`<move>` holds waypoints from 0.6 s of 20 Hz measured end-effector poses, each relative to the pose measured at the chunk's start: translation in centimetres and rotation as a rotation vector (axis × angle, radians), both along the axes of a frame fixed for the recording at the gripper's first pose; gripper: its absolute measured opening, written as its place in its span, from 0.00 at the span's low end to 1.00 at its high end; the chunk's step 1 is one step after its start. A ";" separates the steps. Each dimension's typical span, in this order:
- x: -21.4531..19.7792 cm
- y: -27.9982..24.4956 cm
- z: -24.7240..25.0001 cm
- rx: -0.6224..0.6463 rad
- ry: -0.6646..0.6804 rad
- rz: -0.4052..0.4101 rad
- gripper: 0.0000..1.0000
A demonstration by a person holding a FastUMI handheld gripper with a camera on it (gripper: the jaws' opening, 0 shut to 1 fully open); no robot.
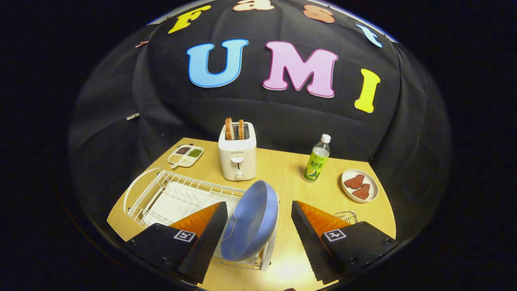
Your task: Take the plate from the dish rack, then take the spoon from the basket and place it into the plate.
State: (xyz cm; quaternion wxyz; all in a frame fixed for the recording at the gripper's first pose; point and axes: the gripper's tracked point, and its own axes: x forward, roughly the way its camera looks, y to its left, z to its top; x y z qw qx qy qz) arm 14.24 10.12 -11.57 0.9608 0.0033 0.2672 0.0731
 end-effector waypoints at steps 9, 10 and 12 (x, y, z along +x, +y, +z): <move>0.6 1.1 -5.9 0.132 0.274 -0.084 0.46; 1.0 1.4 -6.1 0.134 0.264 -0.094 0.42; 0.9 2.1 -5.5 0.112 0.245 -0.094 0.37</move>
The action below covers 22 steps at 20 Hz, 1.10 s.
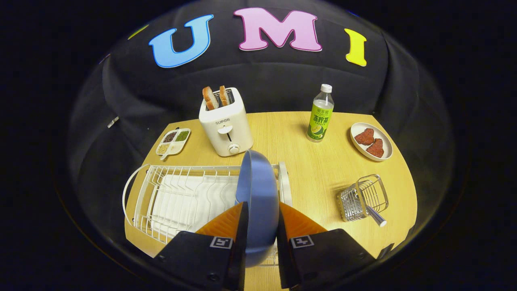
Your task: Take the plate from the dish rack, then take the spoon from the basket and place it into the plate.
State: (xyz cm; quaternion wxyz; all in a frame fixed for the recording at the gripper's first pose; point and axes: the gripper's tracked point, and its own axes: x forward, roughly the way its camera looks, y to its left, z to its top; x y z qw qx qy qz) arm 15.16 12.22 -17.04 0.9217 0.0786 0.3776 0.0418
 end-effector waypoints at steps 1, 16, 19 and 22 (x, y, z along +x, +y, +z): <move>0.1 0.3 0.2 -0.019 -0.016 0.003 0.37; 1.4 -3.2 2.9 -0.194 -0.108 -0.129 0.28; 1.4 -3.3 3.7 -0.198 -0.121 -0.153 0.28; 1.3 -3.4 4.0 -0.206 -0.137 -0.145 0.28</move>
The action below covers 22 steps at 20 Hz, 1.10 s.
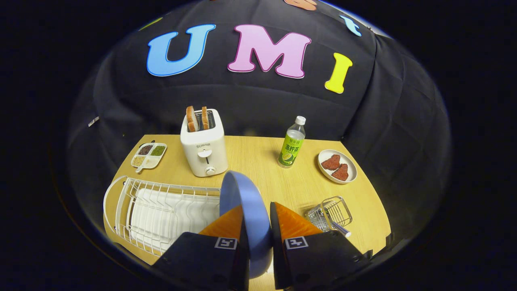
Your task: Take the plate from the dish rack, then take the spoon from the basket and place it into the plate.
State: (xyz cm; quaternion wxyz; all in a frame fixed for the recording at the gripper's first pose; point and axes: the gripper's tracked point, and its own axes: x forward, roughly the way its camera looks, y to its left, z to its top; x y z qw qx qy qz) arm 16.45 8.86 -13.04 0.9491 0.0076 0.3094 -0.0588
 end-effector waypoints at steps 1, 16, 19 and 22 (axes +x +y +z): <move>0.1 -0.2 -0.1 0.001 0.003 0.002 0.28; -6.7 -5.8 2.9 0.188 -0.015 0.107 0.23; -10.5 -7.7 3.6 0.211 -0.017 0.157 0.23; -14.4 -9.9 2.5 0.270 0.032 0.165 0.23</move>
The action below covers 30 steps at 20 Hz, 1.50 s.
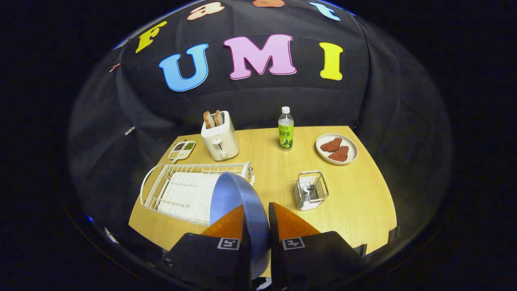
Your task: Take the plate from the dish rack, then take the spoon from the basket and place it into the plate.
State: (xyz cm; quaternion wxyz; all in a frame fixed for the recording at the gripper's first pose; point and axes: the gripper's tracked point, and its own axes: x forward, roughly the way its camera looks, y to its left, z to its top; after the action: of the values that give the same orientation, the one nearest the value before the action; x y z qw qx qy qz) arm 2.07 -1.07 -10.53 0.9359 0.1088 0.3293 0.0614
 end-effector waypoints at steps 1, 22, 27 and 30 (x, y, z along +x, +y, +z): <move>-0.9 -0.8 -0.6 0.028 0.022 -0.009 0.23; 0.8 -8.4 -19.2 0.277 0.350 0.228 0.23; 1.5 -8.4 -19.7 0.301 0.335 0.262 0.24; 2.1 -9.6 -19.2 0.252 0.281 0.267 0.38</move>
State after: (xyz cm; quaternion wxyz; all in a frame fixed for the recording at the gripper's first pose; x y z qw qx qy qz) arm 4.12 -10.64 -29.76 0.8435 0.1878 0.4576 0.2094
